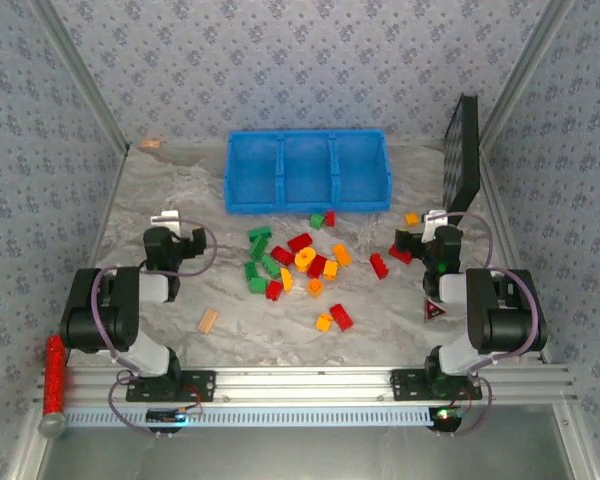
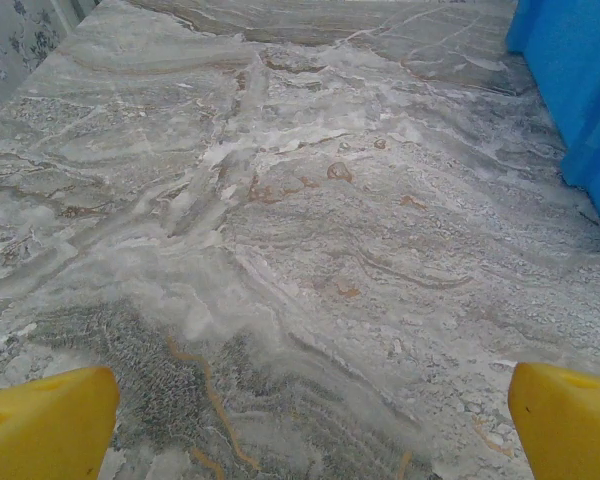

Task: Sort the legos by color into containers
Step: Pick up the lego from the middle-right of the table.

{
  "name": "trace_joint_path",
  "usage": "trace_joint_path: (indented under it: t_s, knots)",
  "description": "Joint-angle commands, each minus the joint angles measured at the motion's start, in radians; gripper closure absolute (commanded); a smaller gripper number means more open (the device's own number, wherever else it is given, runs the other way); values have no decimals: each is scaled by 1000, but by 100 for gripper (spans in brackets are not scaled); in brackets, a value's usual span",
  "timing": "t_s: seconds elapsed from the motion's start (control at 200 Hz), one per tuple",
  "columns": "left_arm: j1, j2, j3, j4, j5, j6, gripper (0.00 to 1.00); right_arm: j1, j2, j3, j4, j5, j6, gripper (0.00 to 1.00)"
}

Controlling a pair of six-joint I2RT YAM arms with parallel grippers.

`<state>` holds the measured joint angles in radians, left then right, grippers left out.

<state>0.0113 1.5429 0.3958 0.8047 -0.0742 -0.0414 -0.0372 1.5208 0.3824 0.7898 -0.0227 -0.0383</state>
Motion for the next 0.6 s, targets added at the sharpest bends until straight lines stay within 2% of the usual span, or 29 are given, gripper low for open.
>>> trace_joint_path:
  t_s: [0.0,0.595]
  knots:
    - [5,-7,21,3,21,11,0,-2,1,15,6,16,6,0]
    - [5,-7,21,2,20,10,0,-7,1,15,6,9,8,0]
